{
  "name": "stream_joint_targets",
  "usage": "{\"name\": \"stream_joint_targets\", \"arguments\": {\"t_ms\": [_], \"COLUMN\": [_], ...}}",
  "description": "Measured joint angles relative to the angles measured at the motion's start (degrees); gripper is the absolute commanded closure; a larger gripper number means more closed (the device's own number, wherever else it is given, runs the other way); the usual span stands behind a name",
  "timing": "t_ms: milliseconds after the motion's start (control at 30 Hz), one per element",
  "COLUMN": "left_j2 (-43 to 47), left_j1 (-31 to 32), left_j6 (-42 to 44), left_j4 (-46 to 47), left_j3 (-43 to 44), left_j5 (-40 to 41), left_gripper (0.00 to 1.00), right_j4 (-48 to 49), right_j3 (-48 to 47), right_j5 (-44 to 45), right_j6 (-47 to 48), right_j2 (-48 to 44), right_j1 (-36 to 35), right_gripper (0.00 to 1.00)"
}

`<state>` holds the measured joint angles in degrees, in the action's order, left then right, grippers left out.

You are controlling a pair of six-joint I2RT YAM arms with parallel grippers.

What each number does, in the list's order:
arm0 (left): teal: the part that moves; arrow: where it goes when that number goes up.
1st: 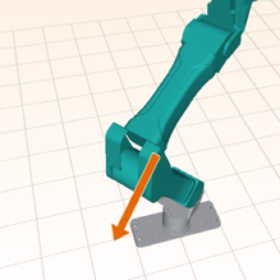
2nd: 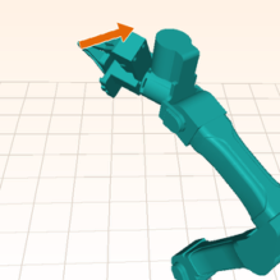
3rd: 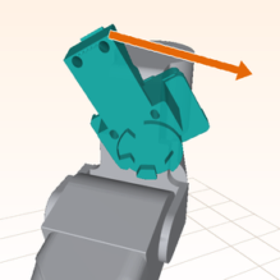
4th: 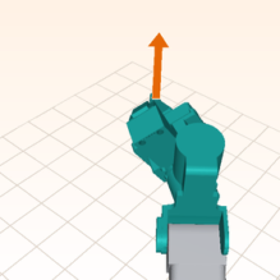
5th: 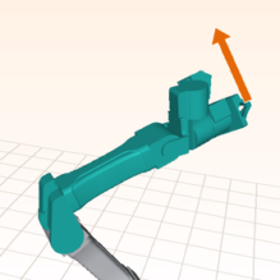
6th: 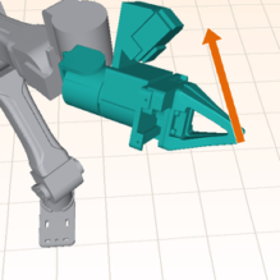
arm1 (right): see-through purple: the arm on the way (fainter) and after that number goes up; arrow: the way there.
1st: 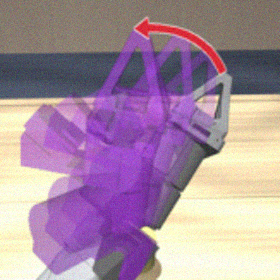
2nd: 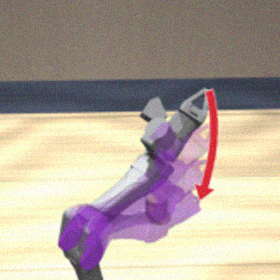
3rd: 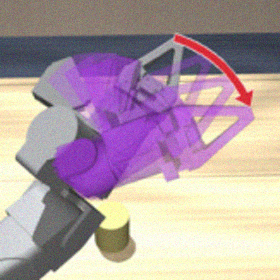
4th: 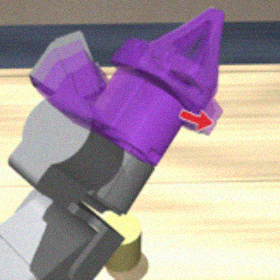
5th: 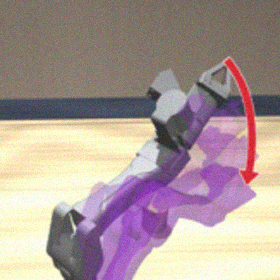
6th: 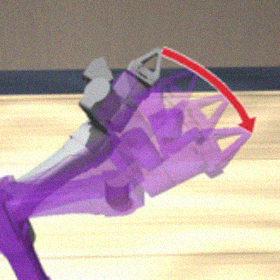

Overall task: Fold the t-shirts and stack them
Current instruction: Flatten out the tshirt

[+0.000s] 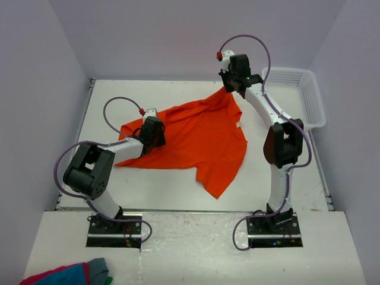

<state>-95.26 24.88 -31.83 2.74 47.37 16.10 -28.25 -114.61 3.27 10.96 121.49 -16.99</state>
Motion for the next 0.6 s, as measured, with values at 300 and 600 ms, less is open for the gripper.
{"name": "stream_joint_targets", "arguments": {"t_ms": [300, 600], "left_j2": [-1.4, -3.3], "left_j1": [0.0, -0.4], "left_j6": [0.0, 0.0], "left_j4": [-0.2, 1.2], "left_j3": [0.8, 0.8], "left_j5": [2.2, 1.6], "left_gripper": [0.58, 0.8], "right_j4": [0.0, 0.0], "right_j3": [0.0, 0.4], "right_j5": [0.0, 0.0], "right_j6": [0.0, 0.0], "right_j2": [0.0, 0.0], "right_j1": [0.0, 0.0], "right_gripper": [1.0, 1.0]}}
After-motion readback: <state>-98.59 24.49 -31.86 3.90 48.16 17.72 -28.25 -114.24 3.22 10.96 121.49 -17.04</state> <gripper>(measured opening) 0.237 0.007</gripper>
